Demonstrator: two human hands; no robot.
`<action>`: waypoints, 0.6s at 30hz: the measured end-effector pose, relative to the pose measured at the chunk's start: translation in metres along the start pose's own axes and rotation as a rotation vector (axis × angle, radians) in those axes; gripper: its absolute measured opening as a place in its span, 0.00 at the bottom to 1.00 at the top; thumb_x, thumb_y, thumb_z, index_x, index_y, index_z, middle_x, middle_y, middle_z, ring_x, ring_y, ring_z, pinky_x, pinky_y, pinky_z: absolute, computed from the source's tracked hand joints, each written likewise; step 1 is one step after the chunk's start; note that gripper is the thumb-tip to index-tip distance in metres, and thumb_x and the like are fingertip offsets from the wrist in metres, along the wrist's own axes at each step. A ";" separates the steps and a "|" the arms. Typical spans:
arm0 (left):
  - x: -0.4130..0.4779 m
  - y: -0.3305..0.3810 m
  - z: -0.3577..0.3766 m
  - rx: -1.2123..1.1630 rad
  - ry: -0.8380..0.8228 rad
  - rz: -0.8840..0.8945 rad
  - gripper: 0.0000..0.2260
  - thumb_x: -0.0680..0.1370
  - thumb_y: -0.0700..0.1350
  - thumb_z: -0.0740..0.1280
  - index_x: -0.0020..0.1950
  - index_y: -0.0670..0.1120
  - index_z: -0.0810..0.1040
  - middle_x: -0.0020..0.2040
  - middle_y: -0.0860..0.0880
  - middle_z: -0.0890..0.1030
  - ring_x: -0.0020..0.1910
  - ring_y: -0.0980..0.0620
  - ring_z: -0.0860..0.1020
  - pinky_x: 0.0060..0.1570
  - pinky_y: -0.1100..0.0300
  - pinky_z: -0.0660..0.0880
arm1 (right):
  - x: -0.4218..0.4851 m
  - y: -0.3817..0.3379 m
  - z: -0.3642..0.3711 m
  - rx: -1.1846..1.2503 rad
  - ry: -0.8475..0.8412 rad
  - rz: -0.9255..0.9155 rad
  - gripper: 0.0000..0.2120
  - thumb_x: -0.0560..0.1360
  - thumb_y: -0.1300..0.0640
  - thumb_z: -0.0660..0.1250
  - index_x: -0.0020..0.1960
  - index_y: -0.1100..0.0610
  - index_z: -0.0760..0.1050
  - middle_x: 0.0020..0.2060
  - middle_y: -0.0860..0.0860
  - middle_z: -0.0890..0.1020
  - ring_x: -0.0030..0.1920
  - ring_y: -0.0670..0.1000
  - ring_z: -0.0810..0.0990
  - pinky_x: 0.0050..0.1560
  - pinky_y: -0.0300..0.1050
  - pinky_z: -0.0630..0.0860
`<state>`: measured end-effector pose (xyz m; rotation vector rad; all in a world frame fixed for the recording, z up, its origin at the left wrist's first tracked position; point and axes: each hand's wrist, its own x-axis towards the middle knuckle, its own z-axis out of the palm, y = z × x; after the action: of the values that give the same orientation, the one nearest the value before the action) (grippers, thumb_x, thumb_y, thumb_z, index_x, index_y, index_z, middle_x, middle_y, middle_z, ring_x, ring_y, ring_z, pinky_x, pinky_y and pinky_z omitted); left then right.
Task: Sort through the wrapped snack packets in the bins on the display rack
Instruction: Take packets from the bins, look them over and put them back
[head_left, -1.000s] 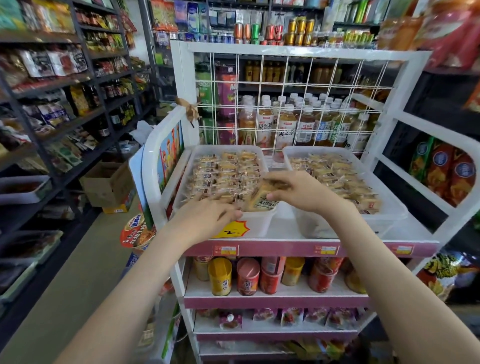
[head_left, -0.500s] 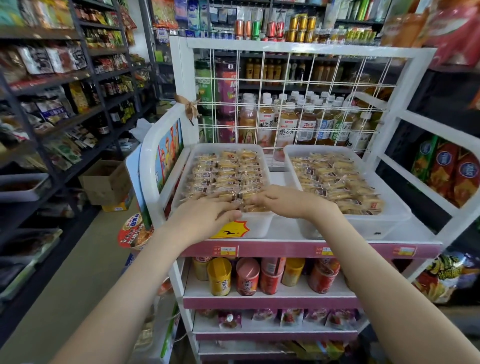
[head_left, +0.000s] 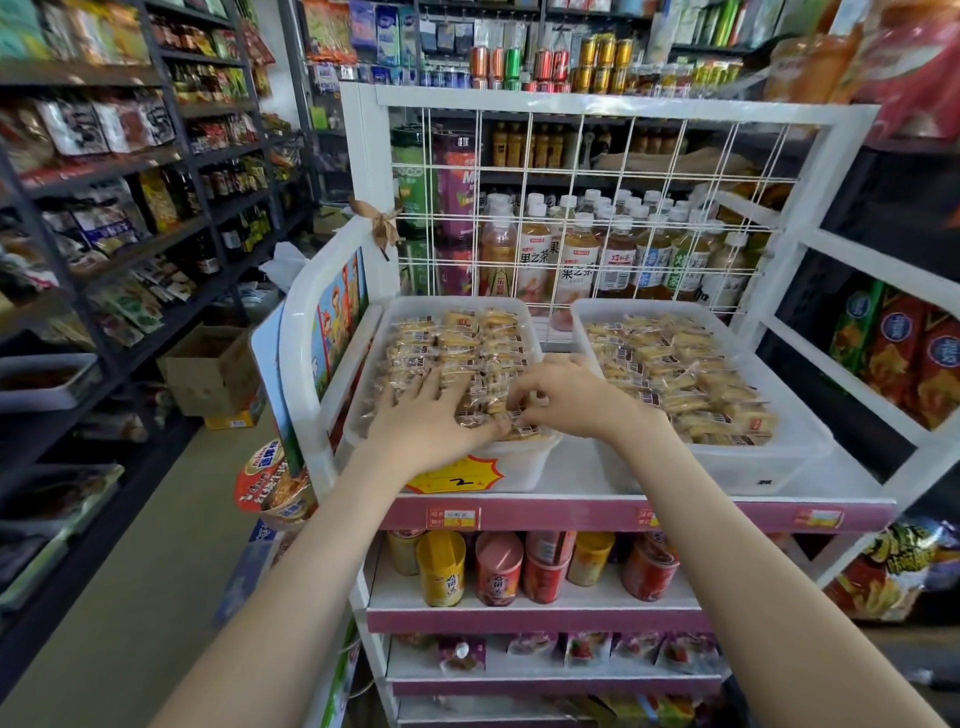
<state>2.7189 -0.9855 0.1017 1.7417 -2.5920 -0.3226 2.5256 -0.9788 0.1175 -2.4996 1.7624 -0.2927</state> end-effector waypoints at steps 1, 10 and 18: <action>0.000 0.000 0.000 0.007 0.001 0.001 0.40 0.73 0.75 0.48 0.79 0.57 0.46 0.80 0.46 0.41 0.79 0.45 0.46 0.75 0.43 0.44 | -0.001 0.000 0.001 -0.019 0.017 -0.018 0.07 0.75 0.52 0.68 0.53 0.48 0.80 0.47 0.43 0.79 0.54 0.48 0.69 0.63 0.50 0.60; -0.003 -0.003 0.007 -0.002 0.143 0.026 0.39 0.73 0.75 0.46 0.79 0.57 0.50 0.80 0.48 0.49 0.78 0.46 0.51 0.76 0.44 0.49 | -0.006 -0.003 -0.002 -0.060 0.101 -0.139 0.07 0.77 0.57 0.65 0.50 0.56 0.81 0.46 0.50 0.83 0.51 0.52 0.77 0.55 0.41 0.64; -0.019 -0.007 0.038 0.049 0.606 0.170 0.35 0.77 0.69 0.49 0.57 0.43 0.81 0.52 0.41 0.83 0.53 0.39 0.80 0.44 0.50 0.79 | -0.019 -0.004 0.017 0.145 0.402 -0.050 0.06 0.80 0.61 0.60 0.54 0.63 0.70 0.39 0.56 0.79 0.37 0.58 0.78 0.36 0.52 0.73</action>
<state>2.7282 -0.9643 0.0654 1.3369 -2.2777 0.2399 2.5264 -0.9607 0.0992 -2.5123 1.7224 -0.9485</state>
